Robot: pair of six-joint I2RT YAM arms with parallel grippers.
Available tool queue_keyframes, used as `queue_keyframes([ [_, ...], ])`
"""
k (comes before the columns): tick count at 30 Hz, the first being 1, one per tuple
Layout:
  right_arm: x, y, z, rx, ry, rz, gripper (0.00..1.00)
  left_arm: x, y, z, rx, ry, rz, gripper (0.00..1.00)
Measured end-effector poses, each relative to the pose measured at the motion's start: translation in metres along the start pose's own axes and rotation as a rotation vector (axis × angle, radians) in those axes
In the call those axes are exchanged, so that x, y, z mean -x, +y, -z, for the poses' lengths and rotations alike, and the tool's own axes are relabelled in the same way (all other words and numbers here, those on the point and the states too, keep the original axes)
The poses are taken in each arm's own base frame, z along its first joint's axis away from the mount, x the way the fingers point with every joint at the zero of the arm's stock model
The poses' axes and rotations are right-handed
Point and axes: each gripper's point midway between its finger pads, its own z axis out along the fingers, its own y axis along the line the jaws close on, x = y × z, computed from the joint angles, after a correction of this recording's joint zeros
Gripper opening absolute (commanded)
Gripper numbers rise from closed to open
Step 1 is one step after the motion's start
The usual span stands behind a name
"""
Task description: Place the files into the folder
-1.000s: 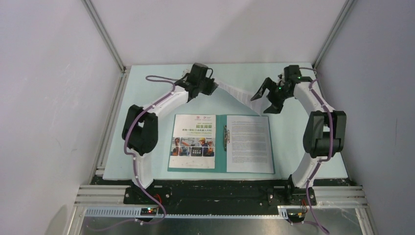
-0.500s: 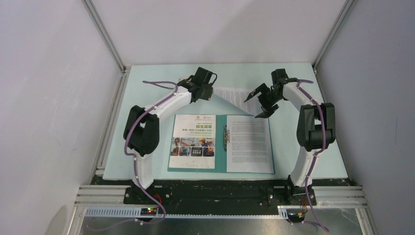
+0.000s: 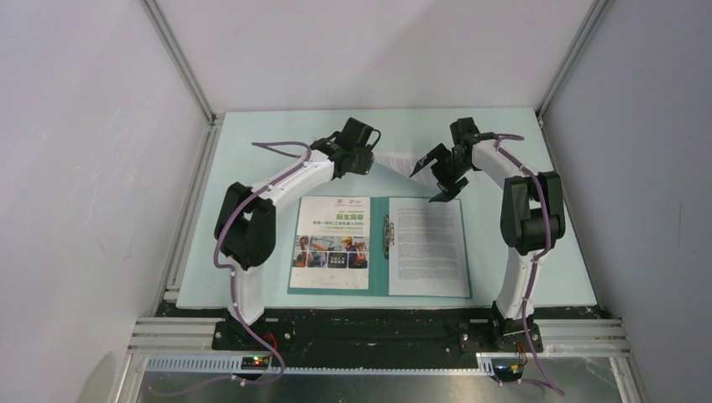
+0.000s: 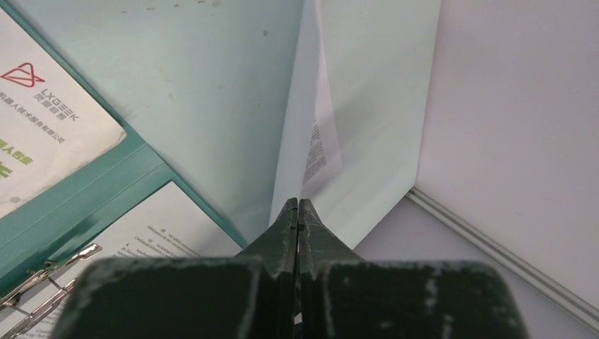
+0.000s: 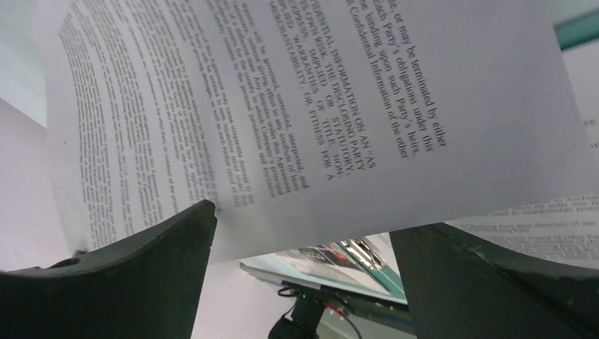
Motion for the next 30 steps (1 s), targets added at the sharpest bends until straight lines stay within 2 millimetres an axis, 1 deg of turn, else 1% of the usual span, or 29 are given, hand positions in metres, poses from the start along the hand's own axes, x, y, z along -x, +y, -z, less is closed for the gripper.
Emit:
queue_keyframes([
  [2, 0.006, 0.006, -0.002, 0.008, -0.022, 0.027, 0.81, -0.002, 0.001, 0.001, 0.002, 0.005, 0.004, 0.00],
  [4, 0.012, 0.011, -0.003, 0.017, -0.043, 0.056, 0.64, -0.004, 0.002, 0.002, 0.007, 0.008, 0.008, 0.00],
  [6, 0.018, 0.016, -0.004, 0.029, -0.058, 0.085, 0.58, -0.005, 0.003, 0.004, 0.013, 0.012, 0.007, 0.00],
  [9, 0.026, 0.022, -0.008, 0.040, -0.080, 0.118, 0.55, -0.005, 0.003, 0.006, 0.013, 0.013, 0.009, 0.03],
  [10, 0.029, 0.024, -0.009, 0.040, -0.089, 0.126, 0.50, -0.005, 0.003, 0.007, 0.014, 0.015, 0.010, 0.04],
  [11, 0.030, 0.024, -0.010, 0.040, -0.094, 0.134, 0.47, -0.005, 0.003, 0.007, 0.014, 0.017, 0.013, 0.07],
  [12, 0.032, 0.025, -0.011, 0.038, -0.099, 0.143, 0.40, -0.005, 0.002, 0.008, 0.014, 0.020, 0.015, 0.08],
  [14, 0.034, 0.027, -0.012, 0.037, -0.108, 0.157, 0.31, -0.006, 0.003, 0.008, 0.017, 0.024, 0.016, 0.13],
  [15, 0.034, 0.028, -0.013, 0.037, -0.111, 0.168, 0.29, -0.007, 0.004, 0.008, 0.020, 0.027, 0.015, 0.16],
  [17, 0.035, 0.030, -0.014, 0.036, -0.118, 0.183, 0.21, -0.007, 0.005, 0.008, 0.025, 0.030, 0.016, 0.21],
  [19, 0.037, 0.033, -0.017, 0.036, -0.124, 0.202, 0.07, -0.008, 0.006, 0.009, 0.032, 0.038, 0.021, 0.25],
  [21, 0.039, 0.034, -0.020, 0.029, -0.134, 0.220, 0.00, -0.009, 0.007, 0.009, 0.037, 0.043, 0.020, 0.29],
  [25, 0.046, 0.038, -0.026, 0.020, -0.156, 0.272, 0.00, -0.010, 0.009, 0.009, 0.044, 0.047, 0.018, 0.38],
  [26, 0.048, 0.038, -0.028, 0.018, -0.162, 0.287, 0.00, -0.010, 0.009, 0.009, 0.044, 0.047, 0.018, 0.43],
  [27, 0.051, 0.039, -0.028, 0.016, -0.170, 0.307, 0.00, -0.009, 0.009, 0.009, 0.044, 0.046, 0.018, 0.45],
  [30, 0.058, 0.043, -0.027, 0.021, -0.196, 0.377, 0.00, -0.004, 0.007, 0.010, 0.041, 0.041, 0.004, 0.56],
])
